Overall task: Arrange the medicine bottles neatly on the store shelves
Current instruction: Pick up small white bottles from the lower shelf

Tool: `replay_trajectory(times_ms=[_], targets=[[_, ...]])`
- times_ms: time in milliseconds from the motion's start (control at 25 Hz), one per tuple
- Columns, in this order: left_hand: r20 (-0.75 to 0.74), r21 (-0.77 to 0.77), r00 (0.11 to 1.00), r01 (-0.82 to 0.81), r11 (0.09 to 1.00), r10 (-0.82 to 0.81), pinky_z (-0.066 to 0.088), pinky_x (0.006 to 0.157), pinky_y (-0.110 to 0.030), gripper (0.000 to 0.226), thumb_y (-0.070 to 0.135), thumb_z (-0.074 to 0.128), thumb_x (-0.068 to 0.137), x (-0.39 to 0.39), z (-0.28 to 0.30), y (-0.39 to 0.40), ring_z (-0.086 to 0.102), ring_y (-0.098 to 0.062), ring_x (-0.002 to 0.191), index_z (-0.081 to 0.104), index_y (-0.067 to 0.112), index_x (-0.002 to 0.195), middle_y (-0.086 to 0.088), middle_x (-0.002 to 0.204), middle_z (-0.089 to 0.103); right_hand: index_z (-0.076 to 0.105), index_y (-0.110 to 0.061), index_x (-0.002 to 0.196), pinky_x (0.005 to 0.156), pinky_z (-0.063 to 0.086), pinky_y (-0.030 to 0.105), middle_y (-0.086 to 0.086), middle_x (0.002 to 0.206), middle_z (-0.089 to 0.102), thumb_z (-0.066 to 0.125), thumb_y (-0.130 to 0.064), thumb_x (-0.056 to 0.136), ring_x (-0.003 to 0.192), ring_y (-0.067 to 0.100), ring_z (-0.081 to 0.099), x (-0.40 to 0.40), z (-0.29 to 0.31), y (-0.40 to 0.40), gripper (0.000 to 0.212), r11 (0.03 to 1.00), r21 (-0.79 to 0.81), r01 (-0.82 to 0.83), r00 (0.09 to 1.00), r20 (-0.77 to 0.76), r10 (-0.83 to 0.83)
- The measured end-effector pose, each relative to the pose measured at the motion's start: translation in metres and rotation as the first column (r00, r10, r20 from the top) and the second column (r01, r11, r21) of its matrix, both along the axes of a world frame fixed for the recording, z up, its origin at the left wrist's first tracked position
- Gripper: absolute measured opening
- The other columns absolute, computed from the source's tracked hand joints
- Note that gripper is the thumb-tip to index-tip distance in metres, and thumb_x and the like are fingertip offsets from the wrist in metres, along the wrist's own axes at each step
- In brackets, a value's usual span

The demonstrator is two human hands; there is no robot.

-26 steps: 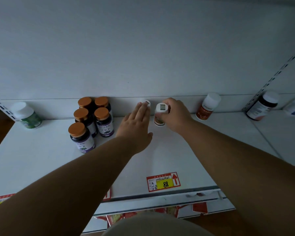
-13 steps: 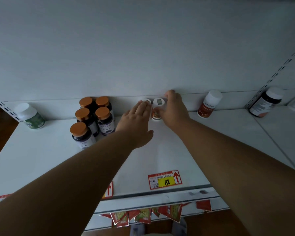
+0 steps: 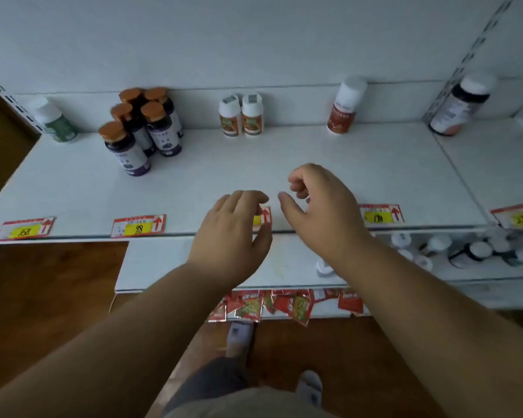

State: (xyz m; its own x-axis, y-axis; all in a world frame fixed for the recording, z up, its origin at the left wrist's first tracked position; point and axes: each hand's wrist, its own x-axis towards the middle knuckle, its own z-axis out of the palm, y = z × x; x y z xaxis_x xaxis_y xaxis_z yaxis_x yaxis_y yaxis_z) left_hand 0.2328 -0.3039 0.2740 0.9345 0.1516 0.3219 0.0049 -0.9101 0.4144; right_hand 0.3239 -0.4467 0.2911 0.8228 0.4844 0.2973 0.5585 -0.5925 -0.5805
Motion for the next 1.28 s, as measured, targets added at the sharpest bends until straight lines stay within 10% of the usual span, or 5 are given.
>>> replay_trajectory(times_ms=[200,400,600,760,1280], targets=[[-0.159,0.023,0.976,0.151,0.988,-0.146,0.046,0.085,-0.032,0.038,0.026,0.064,0.087,-0.031,-0.017,-0.054,0.059,-0.021,0.103,0.056,0.015,0.122,-0.001,0.111,0.064,0.059,-0.019,0.105,0.063,0.043,0.013,-0.014,0.094,0.048,0.063,-0.029,0.093,0.078,0.003,0.051,-0.058,-0.025,-0.066,0.016,0.996,0.011,0.091,0.994,-0.060,-0.090],[-0.334,-0.017,0.893,0.315,0.949,-0.302,0.045,0.099,-0.040,0.047,0.029,0.066,0.087,-0.025,-0.067,-0.062,0.055,-0.025,0.118,0.052,0.016,0.130,-0.005,0.129,0.058,0.058,-0.022,0.110,0.080,0.054,0.035,-0.008,0.116,0.046,0.064,-0.030,0.091,0.093,0.011,0.057,-0.103,-0.096,-0.092,0.022,0.946,0.044,0.322,0.920,-0.248,-0.302],[-0.431,-0.059,0.816,0.401,0.914,-0.385,0.038,0.108,-0.041,0.055,0.030,0.065,0.089,0.005,-0.175,-0.058,0.046,-0.025,0.130,0.046,0.020,0.139,-0.002,0.143,0.049,0.055,-0.023,0.120,0.087,0.054,0.025,-0.004,0.122,0.054,0.070,-0.032,0.088,0.104,0.005,0.053,-0.125,-0.223,-0.077,0.036,0.835,0.004,0.550,0.769,-0.393,-0.505],[-0.376,-0.049,0.901,0.212,0.976,-0.215,0.043,0.104,-0.038,0.052,0.030,0.064,0.090,0.043,-0.267,-0.036,0.050,-0.022,0.126,0.046,0.021,0.138,0.000,0.140,0.051,0.056,-0.022,0.122,0.084,0.041,0.009,-0.003,0.127,0.058,0.068,-0.032,0.090,0.106,0.003,0.052,-0.074,-0.318,-0.044,0.036,0.831,-0.003,0.557,0.733,-0.468,-0.493],[-0.277,0.024,0.949,0.161,0.987,-0.148,0.048,0.095,-0.029,0.051,0.034,0.065,0.090,0.142,-0.392,0.038,0.053,-0.008,0.117,0.040,0.031,0.135,0.013,0.133,0.051,0.035,-0.016,0.143,0.101,0.036,0.023,0.004,0.141,0.048,0.075,-0.027,0.085,0.128,0.022,0.051,0.118,-0.474,0.064,0.072,0.756,0.242,0.608,0.756,-0.466,-0.460]])
